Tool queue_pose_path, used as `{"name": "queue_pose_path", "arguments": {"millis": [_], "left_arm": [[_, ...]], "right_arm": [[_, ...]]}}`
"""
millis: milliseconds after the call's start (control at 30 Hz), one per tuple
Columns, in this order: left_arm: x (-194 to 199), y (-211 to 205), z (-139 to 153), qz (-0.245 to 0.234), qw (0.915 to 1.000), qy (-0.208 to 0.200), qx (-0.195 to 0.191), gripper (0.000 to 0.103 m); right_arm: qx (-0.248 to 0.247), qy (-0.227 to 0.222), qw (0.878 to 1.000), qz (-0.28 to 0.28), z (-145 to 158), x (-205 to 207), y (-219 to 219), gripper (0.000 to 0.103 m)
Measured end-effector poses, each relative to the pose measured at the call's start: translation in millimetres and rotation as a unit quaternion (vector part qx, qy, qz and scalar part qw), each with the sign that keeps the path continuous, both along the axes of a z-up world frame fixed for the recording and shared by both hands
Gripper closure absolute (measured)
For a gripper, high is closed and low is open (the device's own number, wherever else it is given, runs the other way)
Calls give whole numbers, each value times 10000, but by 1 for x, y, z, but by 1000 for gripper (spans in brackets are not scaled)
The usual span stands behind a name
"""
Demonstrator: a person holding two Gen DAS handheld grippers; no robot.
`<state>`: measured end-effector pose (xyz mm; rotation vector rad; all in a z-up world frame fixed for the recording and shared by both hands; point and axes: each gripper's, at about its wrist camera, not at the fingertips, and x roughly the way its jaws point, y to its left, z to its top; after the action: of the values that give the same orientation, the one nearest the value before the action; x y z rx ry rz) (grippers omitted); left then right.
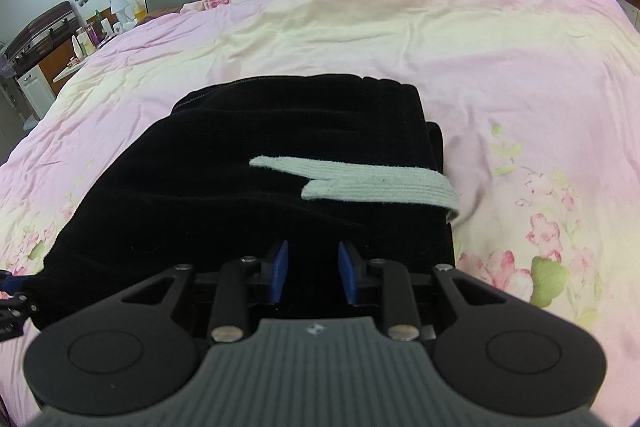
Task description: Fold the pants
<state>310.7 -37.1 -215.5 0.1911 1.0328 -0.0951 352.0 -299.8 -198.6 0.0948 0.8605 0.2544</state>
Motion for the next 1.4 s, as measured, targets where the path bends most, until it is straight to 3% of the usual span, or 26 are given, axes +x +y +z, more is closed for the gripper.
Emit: {"name": "queue_pose_path", "arguments": {"millis": [100,233,367,433,467,533,567,600,733,800,900,1067,1200,1400], "left_arm": [[-7,0,-16,-76,9999,54,43,80],[-12,4,-9,-67,9998,119,-107,80],[-33,5,1,-40,9998,70,-188,85],[-40,6,5,-7,9997,145,-211,91],[-43,8,3,33,9995,291,-89,103],[-53,19,1,179,9992,354,47,103],[-59,28,6,320,9989,328,-131,103],[-63,33,14,422,9984,244,-302,103],[-60,33,52,417,9971,-249,-592,92],[-51,34,67,379,9958,-378,-745,70],[-17,36,84,285,9932,-448,-1035,46],[41,48,92,261,9794,-340,-1975,25],[81,56,77,440,9722,-191,-2291,22],[125,60,35,491,9648,252,-2572,22]], "right_arm": [[-68,111,9999,-19,-8,-3,-2,81],[-95,234,9997,-66,-18,-8,-7,81],[-303,348,9989,-128,-17,-11,-7,87],[-243,428,9987,-130,-16,-15,-12,88],[-189,448,9987,-130,-14,-18,-14,88],[-289,497,9982,-144,-10,-28,-17,80],[-437,493,9976,-200,-7,-34,-18,69],[-470,465,9976,-194,-5,-40,-21,68],[-28,515,9983,-255,6,-54,-38,58],[239,560,9977,-305,12,-55,-46,47],[628,594,9955,-376,21,-54,-58,38],[950,589,9925,-499,34,-31,-75,28],[1331,734,9873,-464,28,3,-91,28],[2084,1251,9681,-605,-7,59,-117,32]]}}
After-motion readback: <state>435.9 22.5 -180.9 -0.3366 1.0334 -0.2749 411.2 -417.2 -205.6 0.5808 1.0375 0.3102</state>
